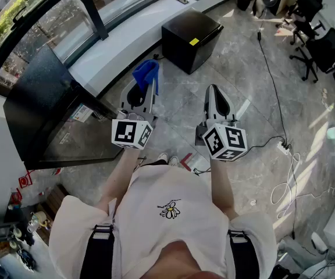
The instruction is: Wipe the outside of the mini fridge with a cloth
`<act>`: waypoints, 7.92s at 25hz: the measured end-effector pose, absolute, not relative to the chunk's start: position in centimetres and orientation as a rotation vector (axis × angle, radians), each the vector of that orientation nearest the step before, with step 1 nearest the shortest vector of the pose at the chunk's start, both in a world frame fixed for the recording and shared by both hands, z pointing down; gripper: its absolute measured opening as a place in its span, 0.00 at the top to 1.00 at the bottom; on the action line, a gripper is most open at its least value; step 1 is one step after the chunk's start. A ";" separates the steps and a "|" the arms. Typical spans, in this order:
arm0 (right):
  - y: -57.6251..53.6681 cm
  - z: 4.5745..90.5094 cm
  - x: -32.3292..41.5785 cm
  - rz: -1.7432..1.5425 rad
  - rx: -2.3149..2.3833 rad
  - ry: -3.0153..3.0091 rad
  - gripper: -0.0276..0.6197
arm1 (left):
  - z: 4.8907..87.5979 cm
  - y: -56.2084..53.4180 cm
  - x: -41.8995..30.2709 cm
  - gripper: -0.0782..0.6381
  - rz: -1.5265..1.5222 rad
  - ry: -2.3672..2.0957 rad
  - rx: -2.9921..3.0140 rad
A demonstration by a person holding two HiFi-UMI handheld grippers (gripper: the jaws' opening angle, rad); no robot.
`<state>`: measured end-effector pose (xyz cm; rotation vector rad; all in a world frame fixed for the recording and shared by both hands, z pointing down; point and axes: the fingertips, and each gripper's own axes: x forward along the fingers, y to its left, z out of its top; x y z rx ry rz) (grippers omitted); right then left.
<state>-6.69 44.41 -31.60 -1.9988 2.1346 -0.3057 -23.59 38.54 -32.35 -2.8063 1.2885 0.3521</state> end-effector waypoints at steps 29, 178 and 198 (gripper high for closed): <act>18.5 -30.4 -1.4 -0.292 -2.030 2.223 0.94 | -31.0 12.9 -17.9 0.81 0.442 1.373 -2.816; -5.9 37.0 19.7 0.111 -2.270 2.002 0.94 | 31.4 -7.7 15.9 0.81 0.435 0.500 -3.052; -9.4 39.0 12.8 0.108 -2.059 2.247 0.94 | 34.2 -25.2 -1.4 0.81 0.389 1.235 -2.695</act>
